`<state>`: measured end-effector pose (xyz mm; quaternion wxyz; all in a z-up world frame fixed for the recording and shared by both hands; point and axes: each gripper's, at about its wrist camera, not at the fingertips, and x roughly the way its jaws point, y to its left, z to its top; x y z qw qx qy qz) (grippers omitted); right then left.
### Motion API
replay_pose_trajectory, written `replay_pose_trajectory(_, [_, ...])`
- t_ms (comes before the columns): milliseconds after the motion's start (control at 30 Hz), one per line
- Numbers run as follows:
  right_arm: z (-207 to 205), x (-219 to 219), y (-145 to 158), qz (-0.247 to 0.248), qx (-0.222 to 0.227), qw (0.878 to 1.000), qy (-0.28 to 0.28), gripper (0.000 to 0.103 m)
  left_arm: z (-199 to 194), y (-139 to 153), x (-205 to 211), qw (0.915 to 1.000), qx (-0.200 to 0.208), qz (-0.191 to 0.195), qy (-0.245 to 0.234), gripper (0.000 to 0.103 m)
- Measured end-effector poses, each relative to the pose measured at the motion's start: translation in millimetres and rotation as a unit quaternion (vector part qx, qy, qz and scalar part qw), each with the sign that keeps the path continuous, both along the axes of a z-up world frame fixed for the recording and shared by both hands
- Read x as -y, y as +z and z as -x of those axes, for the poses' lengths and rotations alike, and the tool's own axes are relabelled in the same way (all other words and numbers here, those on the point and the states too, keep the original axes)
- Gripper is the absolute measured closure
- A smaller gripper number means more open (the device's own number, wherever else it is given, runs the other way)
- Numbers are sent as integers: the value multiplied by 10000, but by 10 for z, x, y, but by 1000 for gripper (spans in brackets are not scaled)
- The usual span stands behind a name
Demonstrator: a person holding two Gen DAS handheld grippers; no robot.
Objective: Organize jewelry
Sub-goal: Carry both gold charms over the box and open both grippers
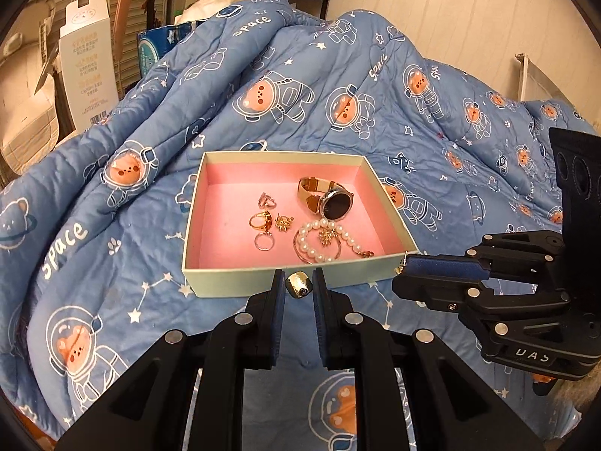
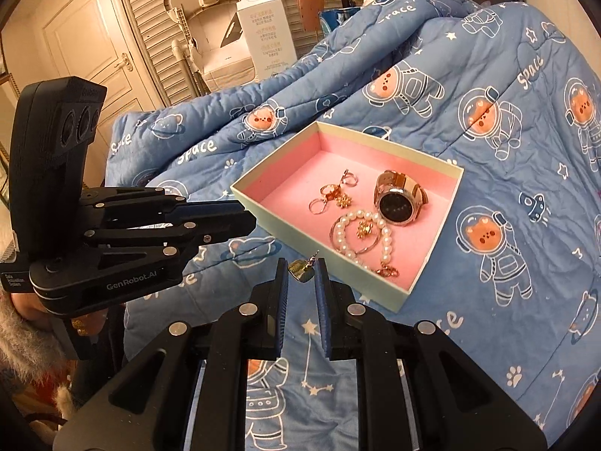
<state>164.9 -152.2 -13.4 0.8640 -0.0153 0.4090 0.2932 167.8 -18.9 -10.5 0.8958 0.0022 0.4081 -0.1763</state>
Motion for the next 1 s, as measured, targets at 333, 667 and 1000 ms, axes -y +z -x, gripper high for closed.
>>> replay_pose_trajectory(333, [-487, -113, -37, 234, -177, 9996, -7, 88, -594, -85, 6, 9985, -450, -316, 2, 89])
replay_pose_trajectory(667, [-872, -319, -274, 504, -530, 9971, 227, 88, -892, -296, 86, 9930, -825, -834, -134, 89])
replay_pose_trajectory(1000, [-1097, -403, -444, 812, -735, 9936, 275, 88, -949, -451, 141, 9883, -1030, -1092, -280, 88])
